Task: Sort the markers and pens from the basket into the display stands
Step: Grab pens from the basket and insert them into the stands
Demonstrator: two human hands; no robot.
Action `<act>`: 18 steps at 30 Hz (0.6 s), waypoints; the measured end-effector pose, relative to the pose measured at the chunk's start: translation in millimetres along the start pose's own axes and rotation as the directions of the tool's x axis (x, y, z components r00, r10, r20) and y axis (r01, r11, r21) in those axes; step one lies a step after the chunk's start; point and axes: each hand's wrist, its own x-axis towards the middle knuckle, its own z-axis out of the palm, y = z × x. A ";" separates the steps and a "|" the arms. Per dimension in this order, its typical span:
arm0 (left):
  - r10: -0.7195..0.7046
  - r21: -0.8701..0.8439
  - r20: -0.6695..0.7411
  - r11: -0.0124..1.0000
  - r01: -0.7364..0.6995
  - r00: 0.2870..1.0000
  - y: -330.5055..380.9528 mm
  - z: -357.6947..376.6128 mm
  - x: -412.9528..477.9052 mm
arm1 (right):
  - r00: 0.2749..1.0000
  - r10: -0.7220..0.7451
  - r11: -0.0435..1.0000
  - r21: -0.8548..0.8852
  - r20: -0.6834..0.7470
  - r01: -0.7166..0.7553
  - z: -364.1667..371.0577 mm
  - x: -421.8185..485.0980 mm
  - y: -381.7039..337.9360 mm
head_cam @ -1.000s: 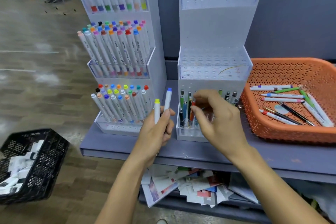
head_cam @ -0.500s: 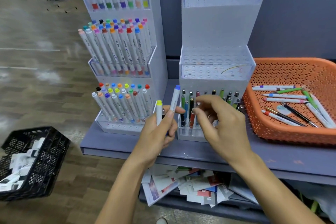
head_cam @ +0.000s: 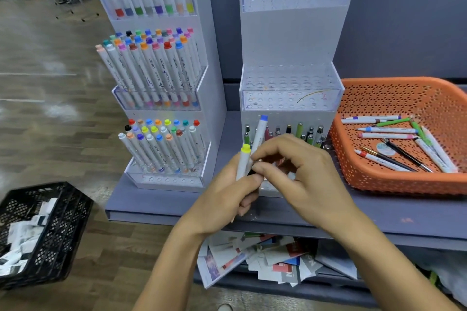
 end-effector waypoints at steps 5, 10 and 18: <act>0.047 0.167 -0.067 0.985 -0.035 0.997 1.7 4.3 0.7 | 0.972 0.201 0.916 0.374 -0.121 -0.143 -6.1 2.1 -3.7; 0.015 0.147 -0.285 0.989 0.028 0.959 -1.1 -4.1 2.5 | 0.915 0.153 0.938 0.346 -0.375 -0.015 -23.2 6.6 -1.3; 0.049 0.100 -0.390 0.995 -0.011 0.920 0.7 -4.4 6.7 | 0.900 -0.107 0.977 -0.211 -0.423 0.017 -17.5 5.7 27.0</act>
